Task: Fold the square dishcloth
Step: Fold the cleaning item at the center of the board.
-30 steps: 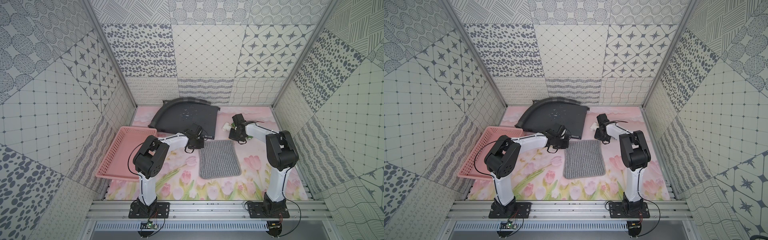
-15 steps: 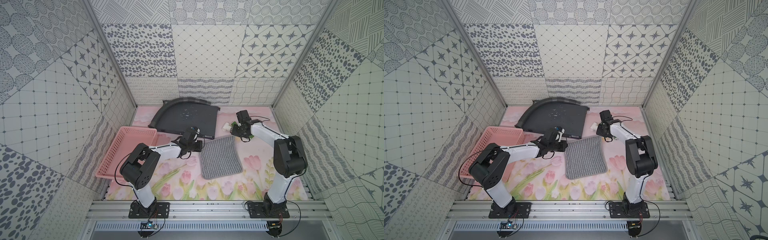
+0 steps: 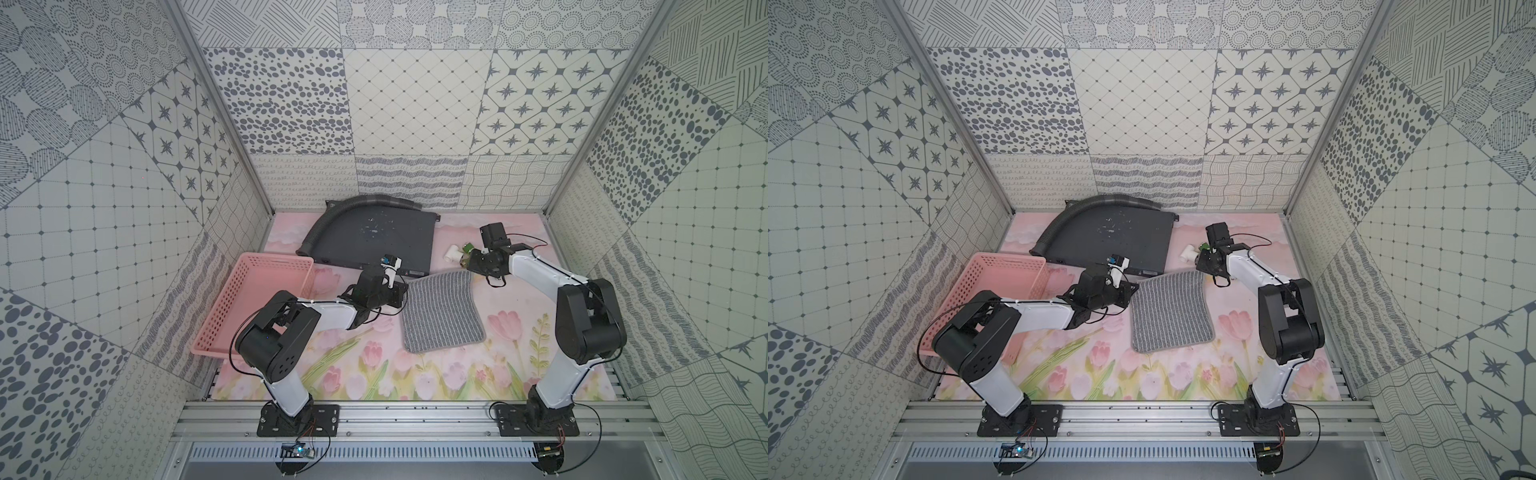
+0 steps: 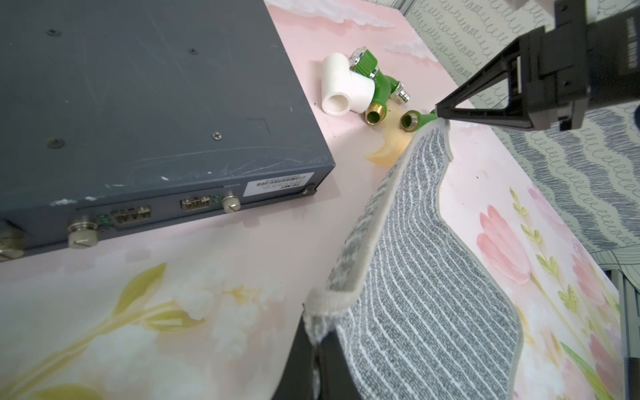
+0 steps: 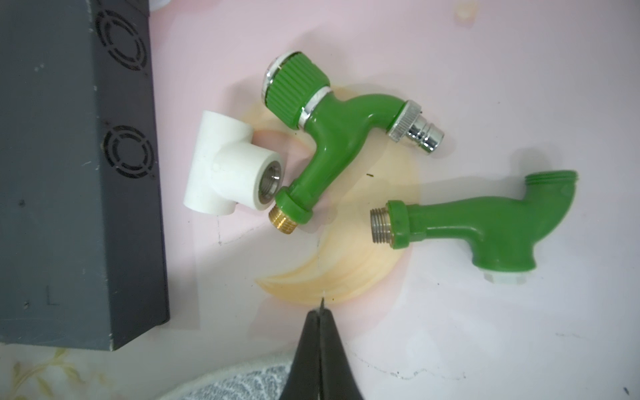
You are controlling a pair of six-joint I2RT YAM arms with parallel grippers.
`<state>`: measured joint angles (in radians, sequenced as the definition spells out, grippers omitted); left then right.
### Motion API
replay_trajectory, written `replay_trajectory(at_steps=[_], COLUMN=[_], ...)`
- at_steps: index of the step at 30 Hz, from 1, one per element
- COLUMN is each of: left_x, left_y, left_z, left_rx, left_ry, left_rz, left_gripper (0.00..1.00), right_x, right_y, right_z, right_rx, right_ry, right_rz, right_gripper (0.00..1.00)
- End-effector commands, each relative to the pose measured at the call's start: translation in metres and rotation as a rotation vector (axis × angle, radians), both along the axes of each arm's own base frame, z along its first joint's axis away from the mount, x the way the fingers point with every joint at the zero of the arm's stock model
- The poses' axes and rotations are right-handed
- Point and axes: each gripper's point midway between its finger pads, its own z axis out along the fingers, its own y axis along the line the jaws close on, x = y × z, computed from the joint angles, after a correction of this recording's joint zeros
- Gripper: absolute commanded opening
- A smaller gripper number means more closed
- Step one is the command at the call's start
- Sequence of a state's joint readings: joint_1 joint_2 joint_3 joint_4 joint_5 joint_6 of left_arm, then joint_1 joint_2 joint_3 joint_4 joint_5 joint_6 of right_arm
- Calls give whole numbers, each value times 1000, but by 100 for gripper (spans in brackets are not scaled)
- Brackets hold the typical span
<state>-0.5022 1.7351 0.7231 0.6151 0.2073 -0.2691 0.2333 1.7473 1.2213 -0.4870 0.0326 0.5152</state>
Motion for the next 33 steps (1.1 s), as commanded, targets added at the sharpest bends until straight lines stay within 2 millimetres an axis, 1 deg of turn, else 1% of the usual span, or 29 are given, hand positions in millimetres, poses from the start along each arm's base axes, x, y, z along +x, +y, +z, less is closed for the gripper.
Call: replay_trajectory(at_steps=[1, 5, 11, 15, 19, 23, 25, 29, 33], left_x=[0, -12, -33, -49, -68, -87, -95, -106, -116], left_y=[-11, -10, -12, -12, -21, -29, -33, -32, -27], left_z=[42, 38, 33, 23, 12, 1, -2, -9, -16], left_rx=[-120, -135, -114, -69, -56, -25, -17, 10, 24], left_ry=[-232, -243, -232, -220, -193, -185, -186, -172, -146], left_rz=[-81, -94, -123, -133, -168, -181, -192, -189, -172], left_gripper=[1, 1, 1, 1, 3, 2, 1, 0, 0], right_x=[2, -12, -39, -57, -72, -88, -96, -109, -118], right_y=[3, 1, -3, -4, -5, -8, -12, -16, -17], right_z=[26, 29, 22, 17, 13, 5, 2, -2, -7], right_rx=[42, 61, 82, 105, 121, 130, 128, 129, 140], right_ry=[-95, -112, -104, -98, -91, -74, -71, -71, -60], right_rz=[16, 12, 0, -4, -6, -19, -32, -48, -56], right_gripper=[0, 0, 0, 0, 0, 0, 0, 0, 0])
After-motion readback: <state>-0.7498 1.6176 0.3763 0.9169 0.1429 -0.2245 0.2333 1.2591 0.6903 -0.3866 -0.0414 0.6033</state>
